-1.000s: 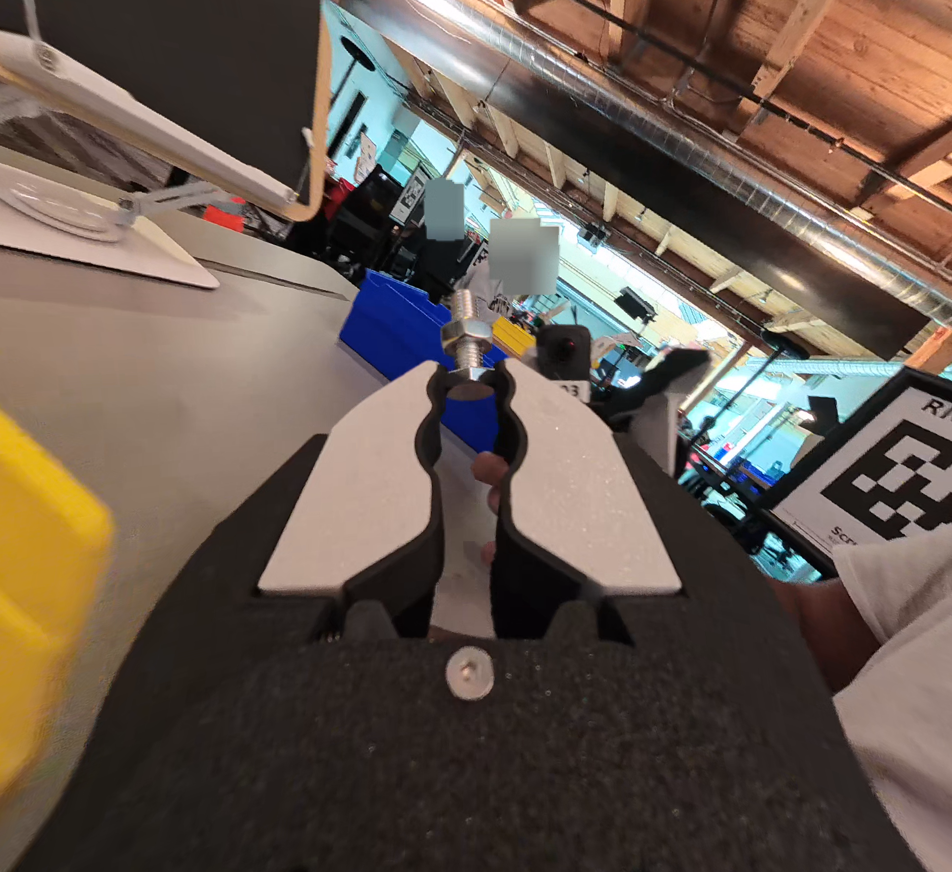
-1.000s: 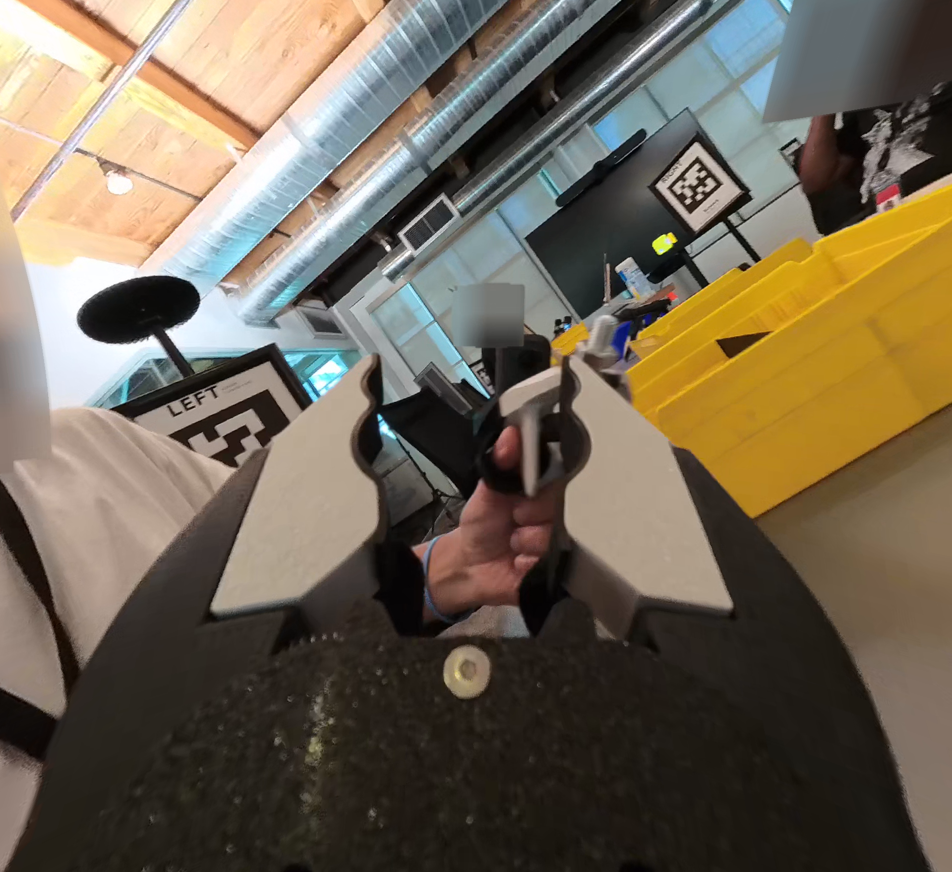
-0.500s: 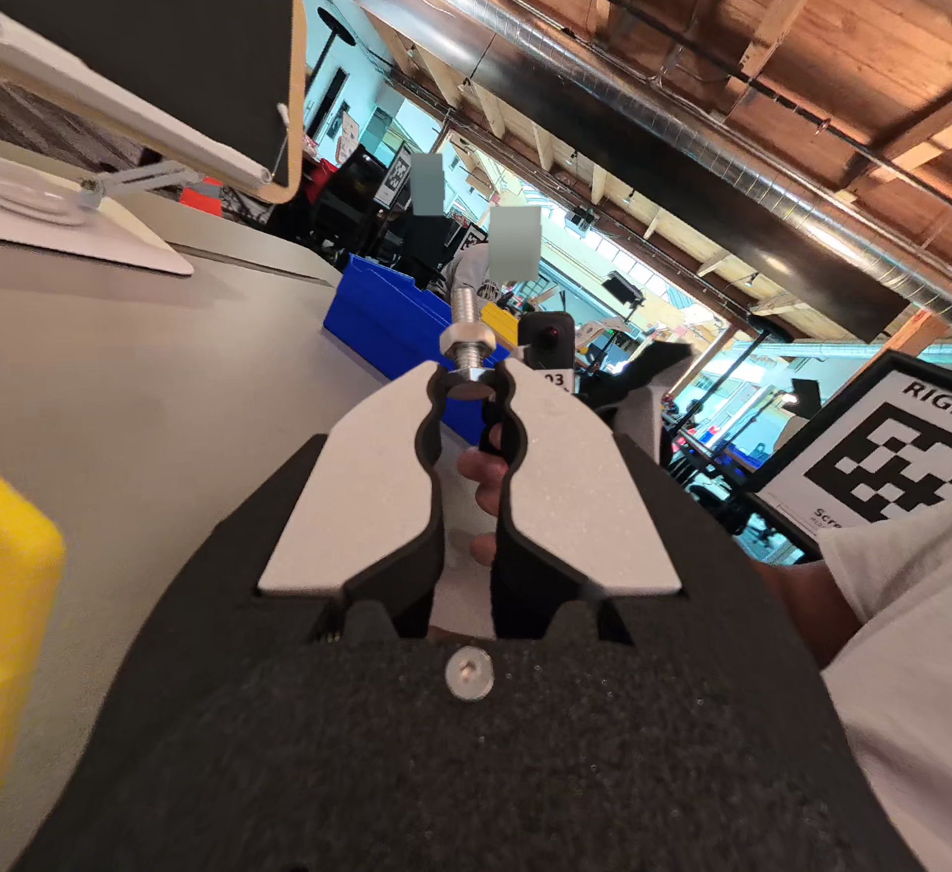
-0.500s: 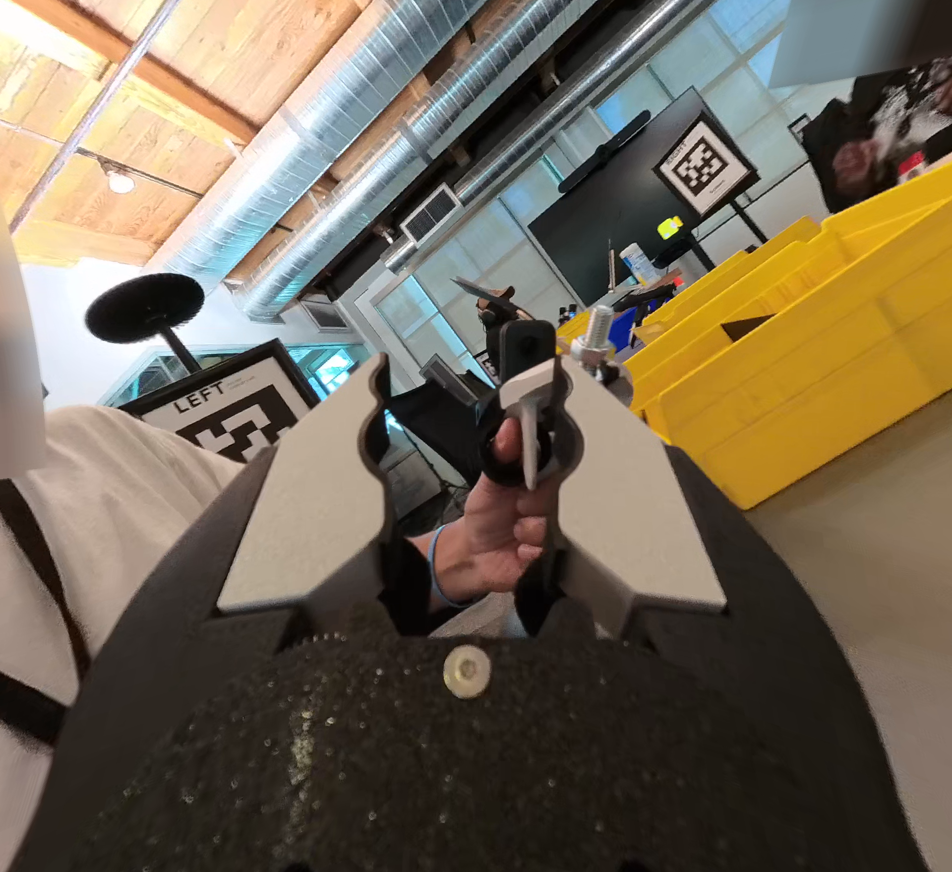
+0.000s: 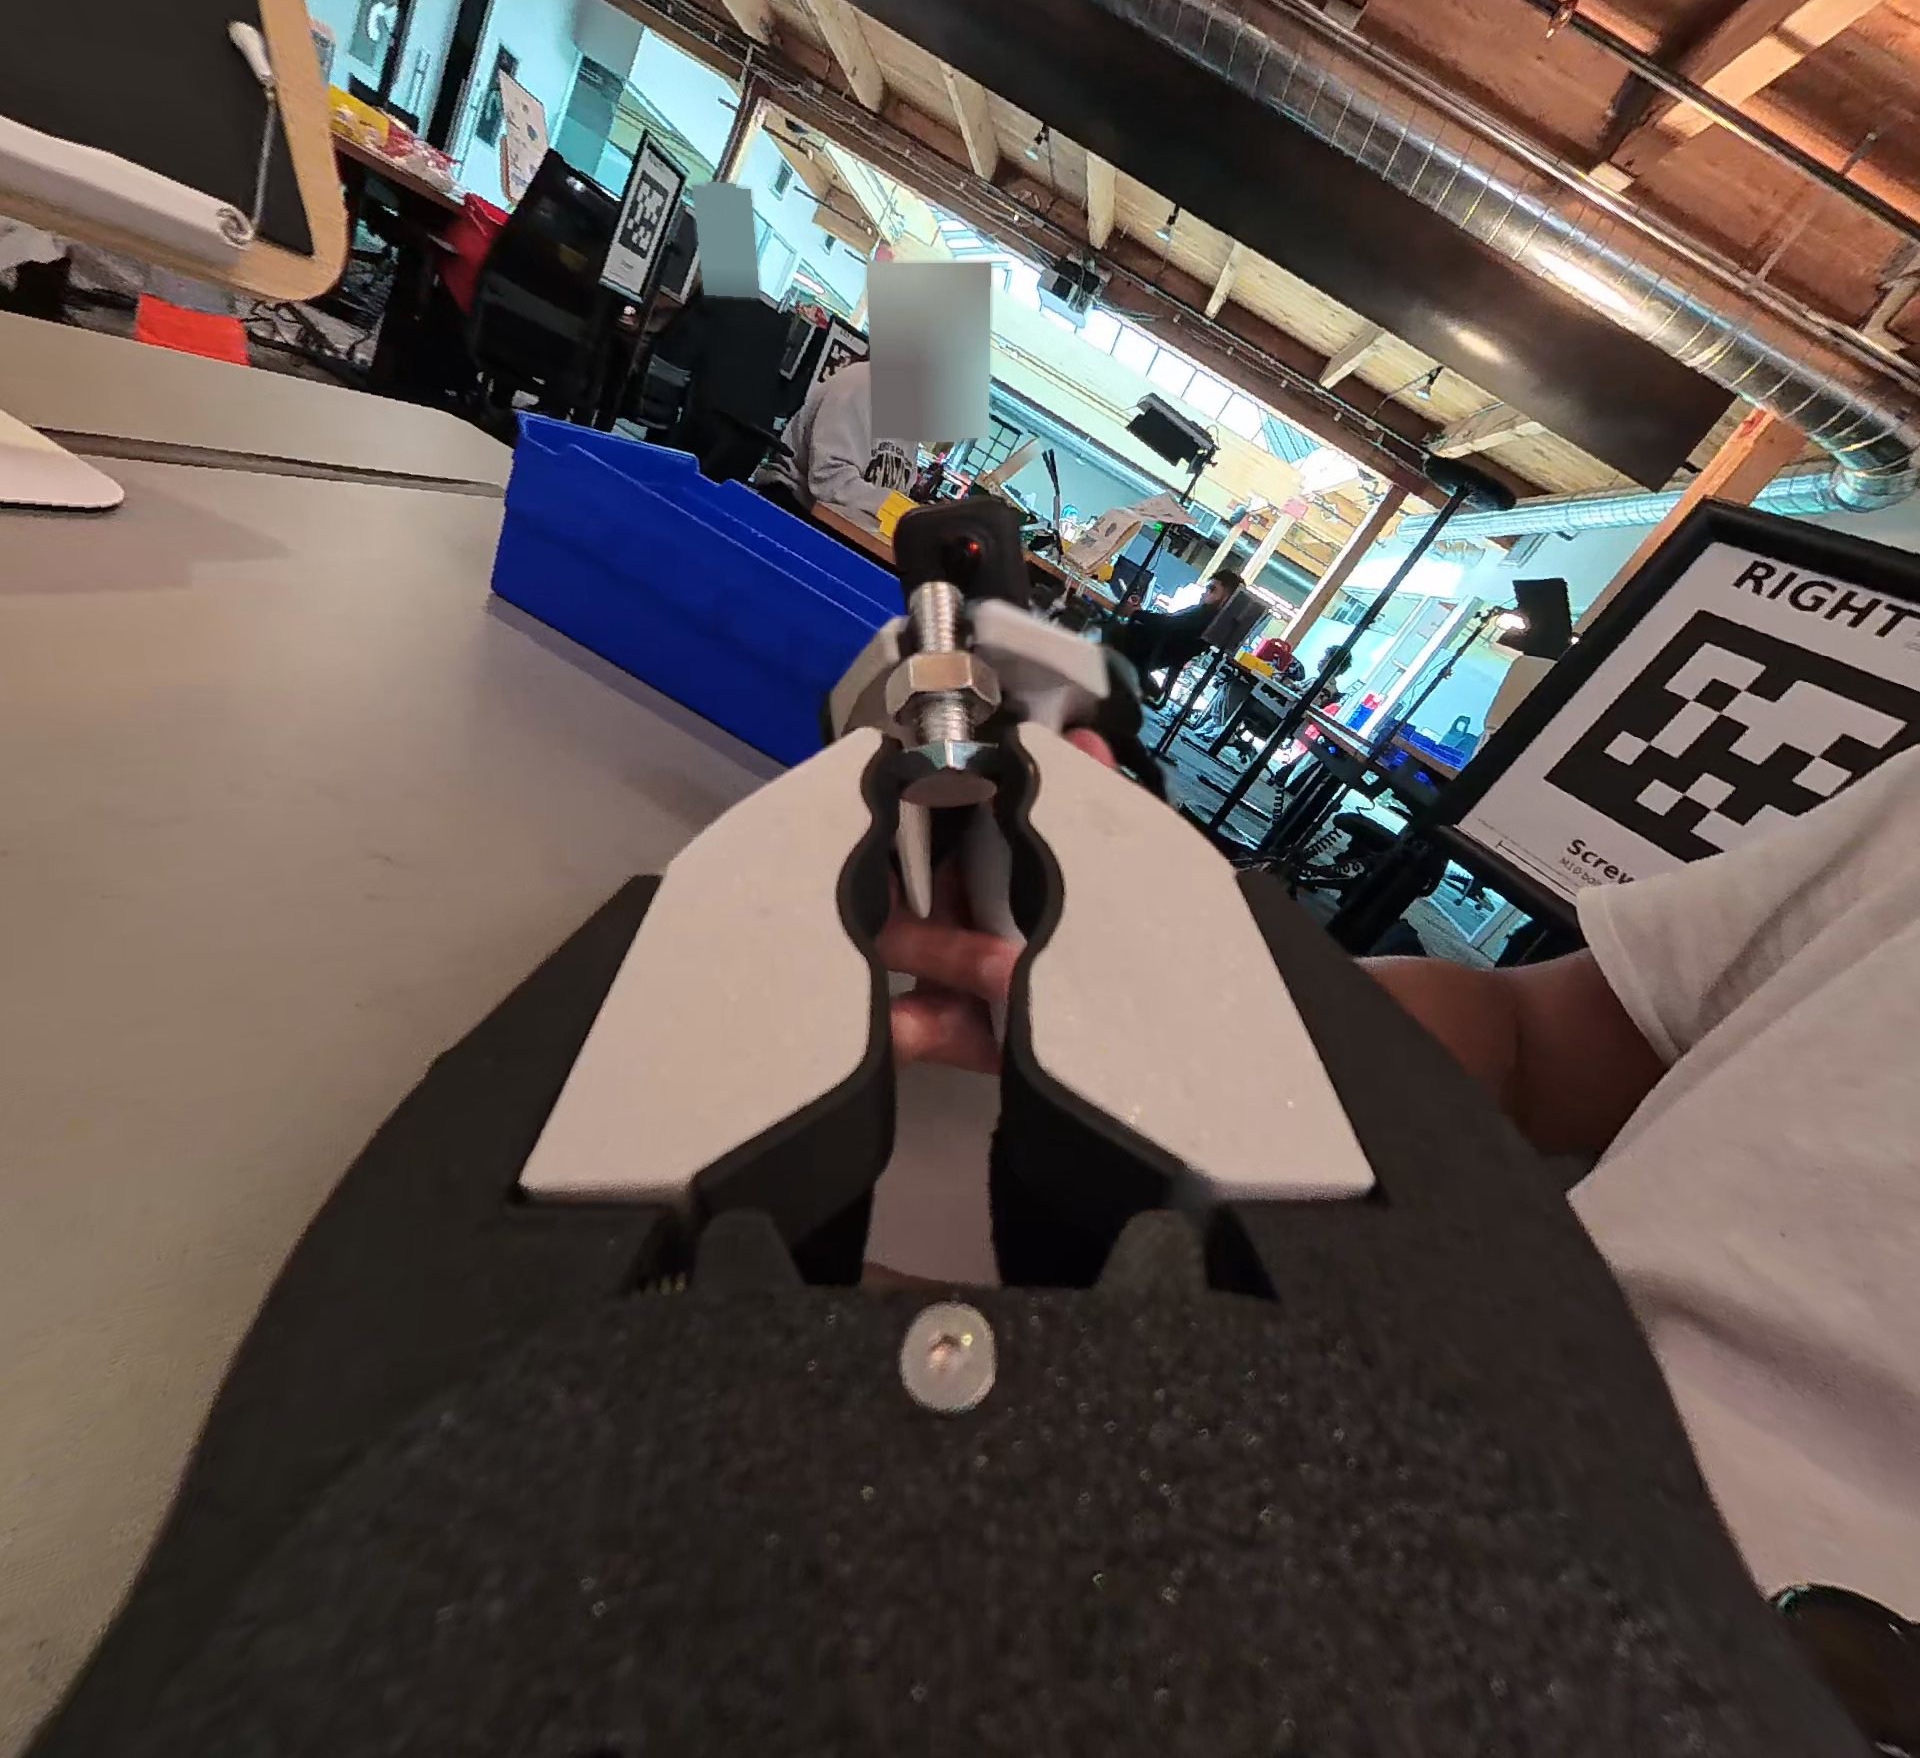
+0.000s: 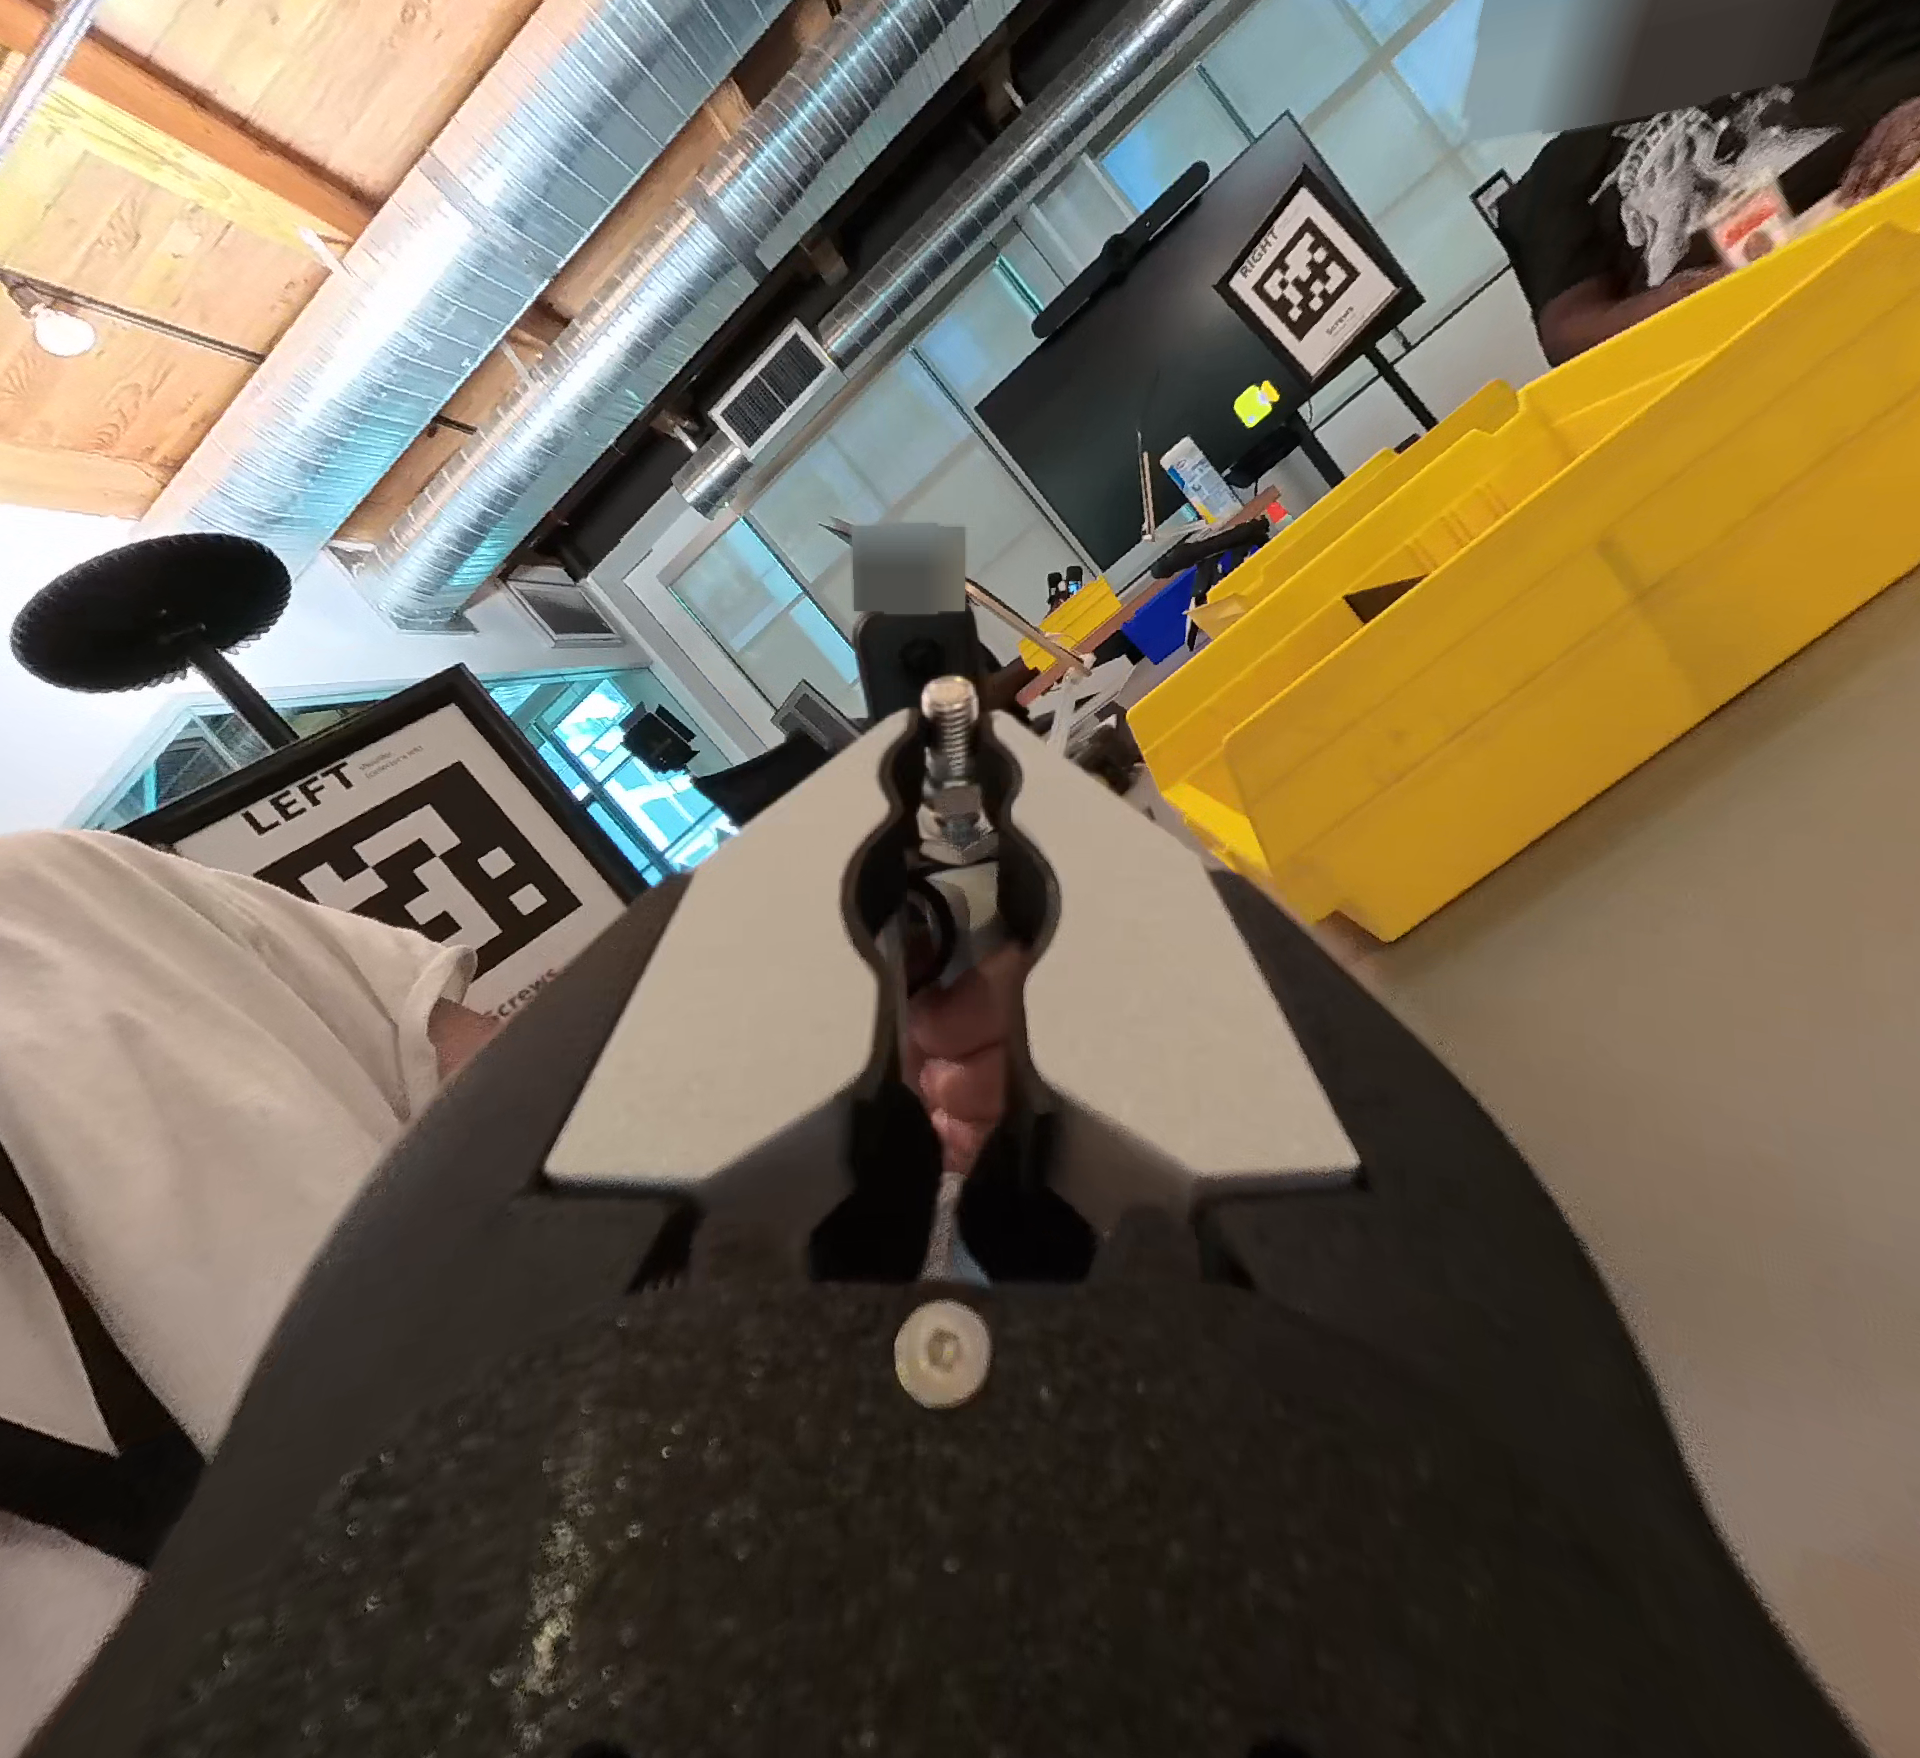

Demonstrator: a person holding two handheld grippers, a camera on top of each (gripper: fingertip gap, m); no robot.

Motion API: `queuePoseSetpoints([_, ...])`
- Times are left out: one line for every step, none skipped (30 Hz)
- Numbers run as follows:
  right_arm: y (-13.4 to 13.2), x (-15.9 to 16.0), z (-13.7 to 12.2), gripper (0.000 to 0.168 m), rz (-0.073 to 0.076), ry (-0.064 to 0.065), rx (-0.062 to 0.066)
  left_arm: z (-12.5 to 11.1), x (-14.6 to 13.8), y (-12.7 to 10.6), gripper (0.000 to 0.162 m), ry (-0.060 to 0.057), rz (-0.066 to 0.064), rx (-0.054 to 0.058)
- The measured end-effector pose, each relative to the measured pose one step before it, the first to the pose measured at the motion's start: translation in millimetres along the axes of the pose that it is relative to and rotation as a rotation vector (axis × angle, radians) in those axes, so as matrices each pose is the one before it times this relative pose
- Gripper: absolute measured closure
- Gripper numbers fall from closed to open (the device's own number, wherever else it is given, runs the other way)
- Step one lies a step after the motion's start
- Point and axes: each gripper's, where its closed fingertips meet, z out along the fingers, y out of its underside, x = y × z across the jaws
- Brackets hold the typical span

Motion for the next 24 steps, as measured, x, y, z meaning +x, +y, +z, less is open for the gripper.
queuePoseSetpoints([0.12, 0.10, -0.59, 0.160, -0.0096, 0.0057, -0.0059, 0.44, 0.11, 0.63, 0.144, -0.0042, 0.0019, -0.0006])
queuePoseSetpoints([0.51, 0.18, -0.38, 0.160, -0.0192, 0.0118, -0.0149, 0.17, -0.06, 0.39, 0.144, -0.0015, -0.0001, -0.0003])
queuePoseSetpoints([0.34, 0.07, -0.03, 0.160, -0.0334, 0.0182, -0.0169, 0.10, -0.19, 0.39, 0.144, -0.0014, 0.0014, -0.0014])
queuePoseSetpoints([0.06, -0.44, 0.17, 0.159, -0.0435, 0.0217, -0.0215, 0.10, -0.65, 0.56, 0.144, -0.0075, 0.0066, -0.0047])
queuePoseSetpoints([-1.71, -0.75, -0.35, 0.160, -0.0562, 0.0283, -0.0226, -0.09, -0.68, 1.34, 0.144, -0.0118, 0.0152, -0.0093])
queuePoseSetpoints([-7.13, -0.33, -2.46, 0.160, -0.0673, 0.0396, -0.0064, -0.07, -0.65, 2.09, 0.141, -0.0136, 0.0207, -0.0140])
queuePoseSetpoints([-12.29, -0.97, -4.67, 0.160, -0.0651, 0.0343, -0.0021, 0.15, -0.63, 2.55, 0.135, -0.0142, 0.0200, -0.0174])
queuePoseSetpoints([-16.25, -0.47, -7.05, 0.160, -0.0602, 0.0292, -0.0053, 0.19, -0.28, 2.53, 0.131, -0.0101, 0.0177, -0.0173])
queuePoseSetpoints([-18.02, 2.69, -9.84, 0.160, -0.0578, 0.0389, -0.0146, 0.19, 0.01, 2.26, 0.129, -0.0072, 0.0145, -0.0137])
queuePoseSetpoints([-19.88, 7.19, -13.76, 0.160, -0.0618, 0.0570, -0.0143, 0.41, -0.25, 1.81, 0.129, -0.0066, 0.0097, -0.0096])
queuePoseSetpoints([-21.16, 13.43, -18.01, 0.160, -0.0706, 0.0854, -0.0076, 0.78, -0.33, 1.78, 0.129, -0.0052, 0.0038, -0.0092])
queuePoseSetpoints([-19.26, 21.90, -20.64, 0.159, -0.0772, 0.1161, -0.0150, 1.30, -0.55, 2.43, 0.129, -0.0040, -0.0010, -0.0122])
queuePoseSetpoints([-14.19, 30.55, -20.84, 0.159, -0.0817, 0.1374, -0.0338, 1.83, -0.56, 2.93, 0.129, -0.0039, -0.0031, -0.0159])
queuePoseSetpoints([-4.97, 37.00, -18.40, 0.159, -0.0666, 0.1409, -0.0639, 1.82, -0.45, 3.07, 0.129, -0.0027, -0.0017, -0.0164])
queuePoseSetpoints([5.73, 39.19, -14.22, 0.159, -0.0323, 0.1292, -0.0960, 1.72, 0.39, 2.49, 0.129, 0.0006, 0.0029, -0.0130])
queuePoseSetpoints([12.62, 35.73, -9.11, 0.159, -0.0096, 0.1001, -0.1062, 1.42, 0.56, 1.72, 0.129, -0.0002, 0.0076, -0.0096])
queuePoseSetpoints([15.65, 30.89, -2.62, 0.159, -0.0043, 0.0732, -0.0939, 0.99, 0.20, 0.92, 0.129, -0.0043, 0.0094, -0.0059])
queuePoseSetpoints([21.55, 26.52, 4.38, 0.159, 0.0036, 0.0487, -0.1109, 0.65, 0.05, 0.31, 0.129, -0.0048, 0.0075, -0.0020])
queuePoseSetpoints([26.37, 21.73, 10.48, 0.159, 0.0197, 0.0264, -0.1410, 0.18, -0.07, -0.18, 0.130, -0.0035, 0.0027, 0.0006])
queuePoseSetpoints([23.99, 17.20, 14.71, 0.159, 0.0264, 0.0123, -0.1385, -0.12, -0.31, -0.46, 0.130, -0.0030, -0.0017, 0.0026])
queuePoseSetpoints([15.00, 12.22, 17.11, 0.160, 0.0129, -0.0028, -0.0945, -0.63, -0.46, -0.79, 0.130, -0.0026, -0.0034, 0.0043])
queuePoseSetpoints([6.05, 7.16, 17.31, 0.159, 0.0148, -0.0193, -0.0423, -0.87, -0.59, -0.77, 0.130, -0.0025, -0.0027, 0.0039])
queuePoseSetpoints([1.20, 2.43, 16.63, 0.159, 0.0313, -0.0404, -0.0195, -1.00, -0.86, -0.33, 0.130, -0.0030, -0.0009, 0.0019])
queuePoseSetpoints([1.63, -0.84, 15.90, 0.159, 0.0371, -0.0534, -0.0297, -1.00, -0.93, -0.20, 0.130, -0.0034, 0.0011, 0.0004])
